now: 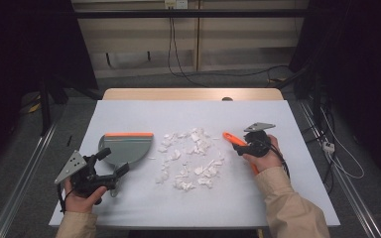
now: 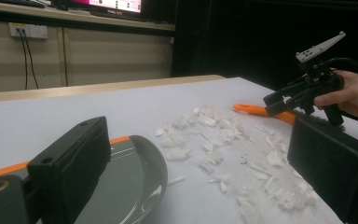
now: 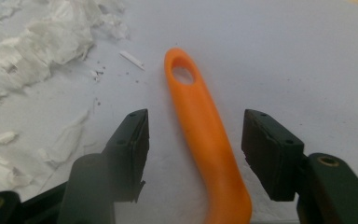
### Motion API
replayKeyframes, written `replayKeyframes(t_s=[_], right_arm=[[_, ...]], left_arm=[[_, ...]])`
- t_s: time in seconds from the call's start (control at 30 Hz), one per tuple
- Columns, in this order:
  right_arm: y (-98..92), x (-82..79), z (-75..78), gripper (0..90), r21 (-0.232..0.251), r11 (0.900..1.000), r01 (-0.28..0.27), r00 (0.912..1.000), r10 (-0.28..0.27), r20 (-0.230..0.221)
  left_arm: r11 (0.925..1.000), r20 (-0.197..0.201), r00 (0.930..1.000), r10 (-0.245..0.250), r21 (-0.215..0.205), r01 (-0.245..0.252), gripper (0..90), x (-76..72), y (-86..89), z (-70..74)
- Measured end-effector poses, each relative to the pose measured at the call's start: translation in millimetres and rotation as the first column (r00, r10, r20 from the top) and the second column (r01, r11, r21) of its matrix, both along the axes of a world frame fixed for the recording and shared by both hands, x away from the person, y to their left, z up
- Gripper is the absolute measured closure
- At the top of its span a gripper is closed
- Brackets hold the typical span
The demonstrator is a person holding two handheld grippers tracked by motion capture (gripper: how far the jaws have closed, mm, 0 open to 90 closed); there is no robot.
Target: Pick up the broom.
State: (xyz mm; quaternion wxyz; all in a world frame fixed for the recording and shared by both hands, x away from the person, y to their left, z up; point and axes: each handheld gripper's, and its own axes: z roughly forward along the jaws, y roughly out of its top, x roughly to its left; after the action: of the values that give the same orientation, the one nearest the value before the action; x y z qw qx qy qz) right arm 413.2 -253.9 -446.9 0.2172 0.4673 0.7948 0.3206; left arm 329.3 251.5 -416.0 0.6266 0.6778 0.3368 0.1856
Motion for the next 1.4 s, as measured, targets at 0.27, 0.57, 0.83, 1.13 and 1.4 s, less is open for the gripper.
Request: replayKeyframes(t_s=[0.27, 0.57, 0.83, 1.13, 1.4], right_arm=[[-1.1, 7.7, -6.6, 55.2, -0.026, 0.999, 0.024, 0.9989, -0.025, -0.04], [-21.9, 10.2, -5.3, 60.6, 0.01, 0.994, 0.109, 0.9924, -0.108, -0.059], [-31.6, 11.4, 5.2, 65.7, 0.032, 0.982, 0.186, 0.9738, -0.18, -0.139], [-29.7, 9.9, 4.5, 67.7, -0.002, 0.98, 0.2, 0.9572, -0.196, -0.213], [-18.4, 17.2, 7.6, 70.2, -0.077, 0.967, 0.241, 0.924, -0.253, -0.286]], left_arm=[[1.0, -0.001, 1.0, 0.002, 0.004, -0.002, 5.7, 0.0, 0.3, -0.3], [0.9998, -0.005, 1.0, 0.005, 0.019, -0.005, 5.8, 0.3, -0.4, -1.5], [0.9998, -0.007, 1.0, 0.006, 0.018, -0.006, 5.8, 0.8, -0.8, -1.7], [0.9997, -0.007, 1.0, 0.001, 0.025, -0.001, 5.8, 0.4, -2.1, -2.0], [0.9997, -0.004, 0.9999, 0.009, 0.021, -0.009, 6.0, 0.7, -0.5, -1.4]])
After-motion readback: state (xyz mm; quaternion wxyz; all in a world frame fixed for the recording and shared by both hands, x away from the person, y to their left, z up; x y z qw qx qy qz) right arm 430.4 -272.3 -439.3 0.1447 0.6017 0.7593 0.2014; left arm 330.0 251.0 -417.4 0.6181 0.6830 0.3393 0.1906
